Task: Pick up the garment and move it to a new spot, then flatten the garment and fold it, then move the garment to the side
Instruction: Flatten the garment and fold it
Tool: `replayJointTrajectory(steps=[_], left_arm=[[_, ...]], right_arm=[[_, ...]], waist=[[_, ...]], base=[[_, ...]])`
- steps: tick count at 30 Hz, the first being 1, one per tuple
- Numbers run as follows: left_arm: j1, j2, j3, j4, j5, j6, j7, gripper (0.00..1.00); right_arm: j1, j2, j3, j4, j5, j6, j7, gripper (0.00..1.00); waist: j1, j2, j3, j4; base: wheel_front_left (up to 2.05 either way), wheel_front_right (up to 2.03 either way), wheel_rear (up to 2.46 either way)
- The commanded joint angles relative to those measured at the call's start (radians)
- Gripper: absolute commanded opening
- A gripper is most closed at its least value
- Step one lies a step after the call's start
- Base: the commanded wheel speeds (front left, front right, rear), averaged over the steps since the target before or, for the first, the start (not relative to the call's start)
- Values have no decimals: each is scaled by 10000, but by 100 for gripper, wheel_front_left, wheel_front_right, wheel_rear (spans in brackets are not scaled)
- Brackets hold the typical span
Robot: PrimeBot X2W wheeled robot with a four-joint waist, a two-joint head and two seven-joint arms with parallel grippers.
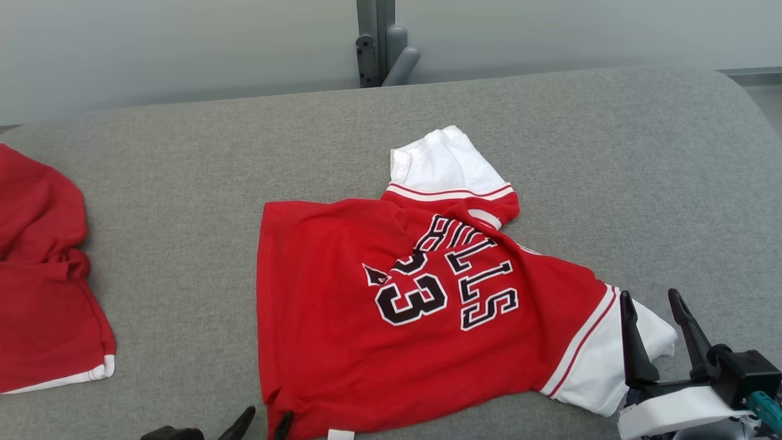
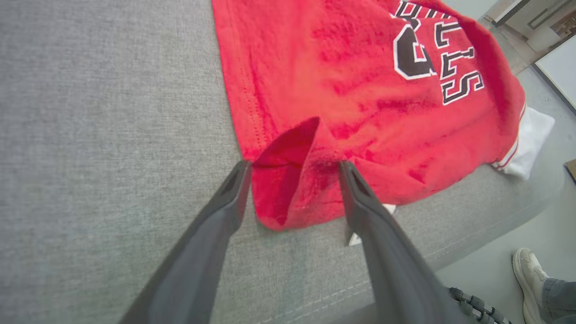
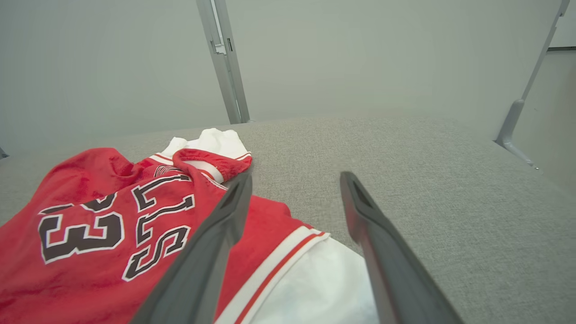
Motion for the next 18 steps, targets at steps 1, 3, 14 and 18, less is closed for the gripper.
replayJointTrajectory(steps=[1, 3, 14, 18], left_arm=[[213, 72, 96, -155, -87, 109, -129, 100], [357, 114, 265, -438, -106, 314, -268, 100], [858, -139, 1306, -1243, 551, 1673, -962, 100], [935, -549, 1973, -1374, 1230, 1901, -1026, 100]], right_arm=[[143, -30, -44, -70, -105, 1, -33, 100], [184, -32, -109, -162, -150, 1, -33, 100], [522, -355, -524, -669, -264, 1, -33, 100], [612, -520, -701, -710, -255, 1, -33, 100]], waist=[[0, 0, -46, 3], [0, 0, -115, 33], [0, 0, -703, 376], [0, 0, -820, 471]], base=[[0, 0, 0], [0, 0, 0], [0, 0, 0], [0, 0, 0]])
